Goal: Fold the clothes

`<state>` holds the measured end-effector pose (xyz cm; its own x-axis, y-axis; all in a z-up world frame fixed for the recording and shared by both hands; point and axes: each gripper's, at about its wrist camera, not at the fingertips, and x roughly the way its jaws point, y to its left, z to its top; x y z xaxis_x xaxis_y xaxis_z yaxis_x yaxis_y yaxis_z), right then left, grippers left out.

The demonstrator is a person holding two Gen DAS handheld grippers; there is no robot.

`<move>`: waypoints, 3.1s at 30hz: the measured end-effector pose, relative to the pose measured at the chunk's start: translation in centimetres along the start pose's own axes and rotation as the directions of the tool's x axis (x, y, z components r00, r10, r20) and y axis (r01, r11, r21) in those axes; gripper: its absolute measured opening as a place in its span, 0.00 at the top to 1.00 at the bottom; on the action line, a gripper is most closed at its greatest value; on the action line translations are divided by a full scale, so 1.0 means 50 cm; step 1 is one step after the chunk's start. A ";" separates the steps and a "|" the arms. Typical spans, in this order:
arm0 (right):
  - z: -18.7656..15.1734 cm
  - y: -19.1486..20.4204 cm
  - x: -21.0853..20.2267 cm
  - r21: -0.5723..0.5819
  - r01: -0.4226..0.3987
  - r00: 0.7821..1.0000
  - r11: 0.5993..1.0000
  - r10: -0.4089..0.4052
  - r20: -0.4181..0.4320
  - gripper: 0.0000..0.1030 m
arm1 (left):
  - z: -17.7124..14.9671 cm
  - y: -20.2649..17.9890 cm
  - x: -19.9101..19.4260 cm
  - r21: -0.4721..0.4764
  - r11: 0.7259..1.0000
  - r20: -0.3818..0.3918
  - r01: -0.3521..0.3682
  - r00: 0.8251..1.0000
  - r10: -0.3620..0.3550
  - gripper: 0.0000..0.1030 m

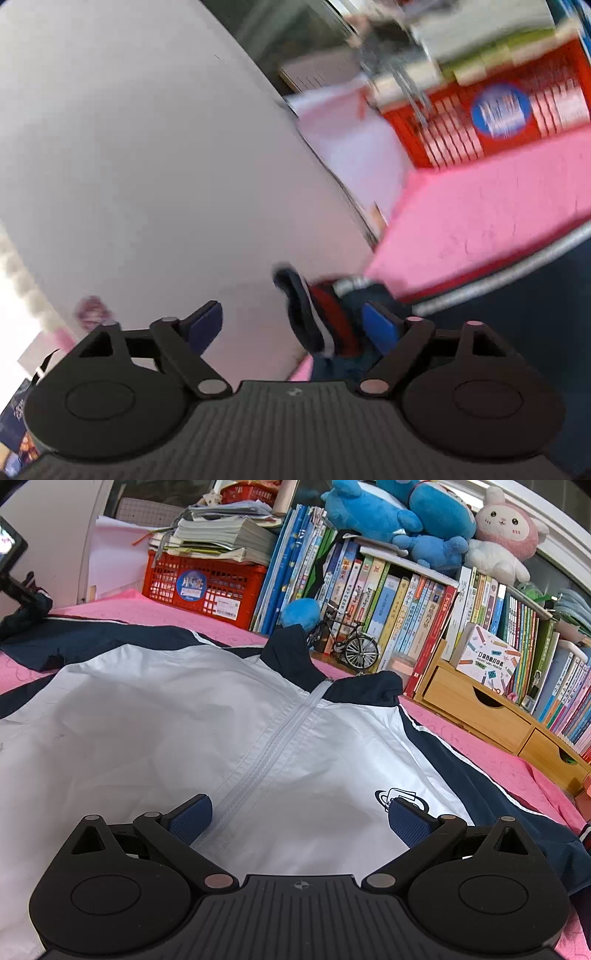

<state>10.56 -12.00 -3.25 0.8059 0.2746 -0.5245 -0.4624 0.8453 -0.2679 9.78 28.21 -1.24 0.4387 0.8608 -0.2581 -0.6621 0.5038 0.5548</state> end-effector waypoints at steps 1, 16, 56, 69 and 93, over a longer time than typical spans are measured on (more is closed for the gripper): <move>0.000 -0.001 0.000 0.002 0.000 1.000 1.000 0.000 0.001 0.00 | 0.006 0.011 -0.020 -0.038 0.999 0.016 0.020 1.000 -0.020 0.08; -0.156 -0.531 -0.048 0.646 0.475 0.870 0.597 -0.428 -0.245 0.19 | 0.046 -0.079 -0.206 -0.179 0.795 0.065 0.579 0.813 -0.578 0.02; -0.199 -0.643 0.060 0.365 0.534 0.839 0.763 -0.428 -0.335 0.45 | -0.010 -0.257 -0.292 -0.076 0.552 -0.032 0.830 0.551 -0.834 0.00; -0.294 -0.684 -0.095 0.116 0.838 0.521 0.533 -0.718 -0.462 0.36 | -0.008 -0.256 -0.292 -0.076 0.560 -0.036 0.825 0.559 -0.829 0.00; 0.063 -0.355 0.157 0.177 0.118 0.991 0.977 -0.105 -0.082 0.02 | 0.179 -0.248 -0.091 0.013 0.441 0.080 0.898 0.438 -0.895 0.00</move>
<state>26.24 -23.41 -0.06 0.8165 0.1460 -0.5585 -0.2916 0.9393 -0.1809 21.43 17.38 0.13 0.8335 -0.0796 -0.5467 0.1098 0.9937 0.0227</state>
